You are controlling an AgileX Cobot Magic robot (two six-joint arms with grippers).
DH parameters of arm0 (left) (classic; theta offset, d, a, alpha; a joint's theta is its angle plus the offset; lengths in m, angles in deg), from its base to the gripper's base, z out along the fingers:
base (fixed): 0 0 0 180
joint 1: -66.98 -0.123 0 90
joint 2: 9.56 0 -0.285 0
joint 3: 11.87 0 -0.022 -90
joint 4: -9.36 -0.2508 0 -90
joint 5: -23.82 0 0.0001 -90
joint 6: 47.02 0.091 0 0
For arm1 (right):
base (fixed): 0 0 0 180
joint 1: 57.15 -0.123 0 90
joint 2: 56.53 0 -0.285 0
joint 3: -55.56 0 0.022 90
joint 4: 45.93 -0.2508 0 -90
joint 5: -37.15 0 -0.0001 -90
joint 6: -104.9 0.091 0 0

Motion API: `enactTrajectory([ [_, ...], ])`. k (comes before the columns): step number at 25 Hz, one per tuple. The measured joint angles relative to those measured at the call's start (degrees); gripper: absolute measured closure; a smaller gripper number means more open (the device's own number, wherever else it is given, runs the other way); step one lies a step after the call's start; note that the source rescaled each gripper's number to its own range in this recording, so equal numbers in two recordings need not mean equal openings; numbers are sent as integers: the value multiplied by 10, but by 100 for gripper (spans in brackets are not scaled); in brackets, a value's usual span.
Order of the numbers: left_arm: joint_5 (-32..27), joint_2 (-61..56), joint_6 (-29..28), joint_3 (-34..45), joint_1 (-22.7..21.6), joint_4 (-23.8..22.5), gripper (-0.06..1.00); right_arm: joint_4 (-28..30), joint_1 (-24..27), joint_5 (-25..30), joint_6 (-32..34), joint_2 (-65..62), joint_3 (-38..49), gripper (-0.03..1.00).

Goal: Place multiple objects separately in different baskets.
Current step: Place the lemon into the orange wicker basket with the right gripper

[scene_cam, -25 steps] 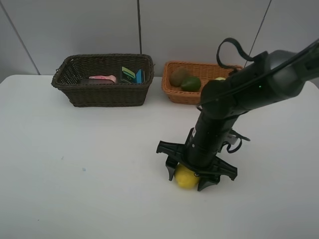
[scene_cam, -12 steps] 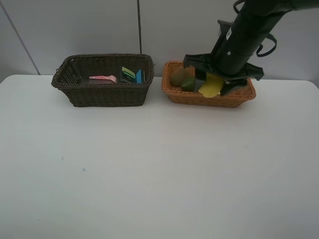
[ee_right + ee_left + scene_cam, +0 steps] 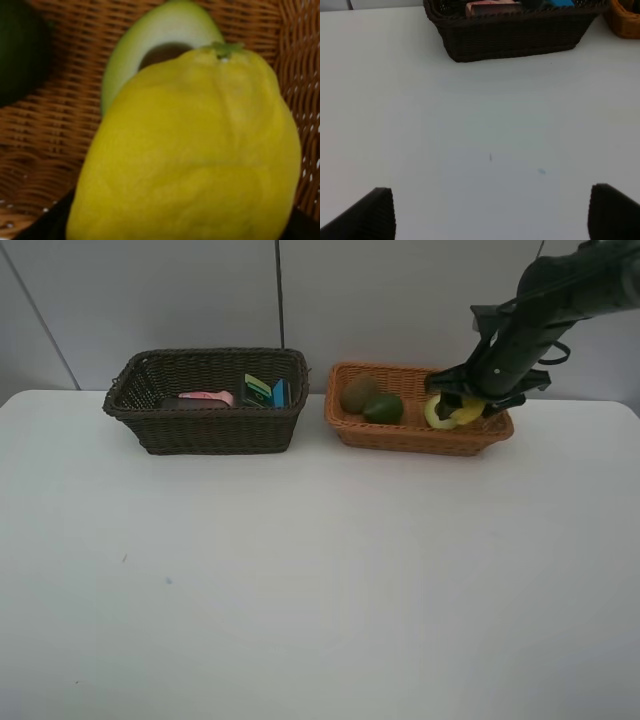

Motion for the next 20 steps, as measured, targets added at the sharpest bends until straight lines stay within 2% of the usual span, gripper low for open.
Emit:
enactTrajectory([
  [3, 0, 0, 0, 0, 0, 0, -5, 19, 5, -23, -3, 7, -1, 46],
  [8, 0, 0, 0, 0, 0, 0, -5, 56, 5, -22, -9, 14, -1, 45],
  [11, 0, 0, 0, 0, 0, 0, -5, 60, 5, -18, -9, 15, -1, 12],
  [12, 0, 0, 0, 0, 0, 0, -5, 60, 5, -15, -9, 15, -1, 6],
  [14, 0, 0, 0, 0, 0, 0, -5, 61, 5, -10, -9, 15, -1, 0],
  [20, 0, 0, 0, 0, 0, 0, -5, 60, 5, 40, -9, -20, -1, -3],
])
